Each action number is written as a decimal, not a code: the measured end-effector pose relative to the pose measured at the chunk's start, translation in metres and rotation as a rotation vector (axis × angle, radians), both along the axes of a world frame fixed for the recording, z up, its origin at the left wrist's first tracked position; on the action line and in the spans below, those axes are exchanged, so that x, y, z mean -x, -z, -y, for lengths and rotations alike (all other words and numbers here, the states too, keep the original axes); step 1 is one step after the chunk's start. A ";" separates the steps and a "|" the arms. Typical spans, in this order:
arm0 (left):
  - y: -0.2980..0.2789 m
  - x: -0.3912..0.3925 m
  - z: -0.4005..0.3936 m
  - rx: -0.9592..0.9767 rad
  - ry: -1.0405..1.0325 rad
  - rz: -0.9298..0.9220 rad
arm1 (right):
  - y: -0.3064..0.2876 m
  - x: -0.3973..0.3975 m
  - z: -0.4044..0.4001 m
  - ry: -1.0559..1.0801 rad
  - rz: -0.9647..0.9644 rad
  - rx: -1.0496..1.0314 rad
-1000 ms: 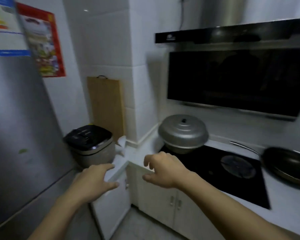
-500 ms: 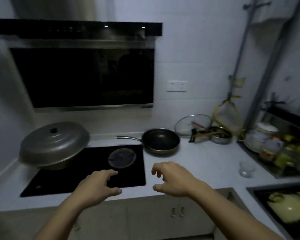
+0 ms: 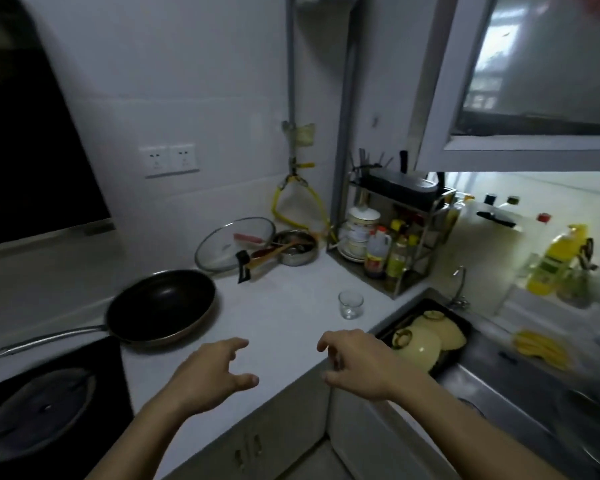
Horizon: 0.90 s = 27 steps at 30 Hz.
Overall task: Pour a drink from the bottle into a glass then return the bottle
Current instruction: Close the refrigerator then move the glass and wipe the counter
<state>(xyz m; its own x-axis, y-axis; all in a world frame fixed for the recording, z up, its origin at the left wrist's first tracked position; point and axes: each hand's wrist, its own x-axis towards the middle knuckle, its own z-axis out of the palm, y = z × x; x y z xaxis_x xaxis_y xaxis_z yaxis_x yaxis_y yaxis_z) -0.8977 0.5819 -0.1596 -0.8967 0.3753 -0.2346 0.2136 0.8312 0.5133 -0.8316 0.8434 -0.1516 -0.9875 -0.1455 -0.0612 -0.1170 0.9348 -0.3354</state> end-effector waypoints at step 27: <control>0.166 0.256 -0.306 -0.230 0.033 0.232 | 0.130 0.199 -0.261 0.428 0.313 0.278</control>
<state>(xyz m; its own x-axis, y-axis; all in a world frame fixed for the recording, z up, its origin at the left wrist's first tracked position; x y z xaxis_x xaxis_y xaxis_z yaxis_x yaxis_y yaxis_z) -1.1532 0.8881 -0.3261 -0.8160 0.4700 -0.3364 0.0939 0.6821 0.7252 -1.0301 1.1046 -0.2813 -0.9032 0.2090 -0.3750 0.3943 0.7493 -0.5321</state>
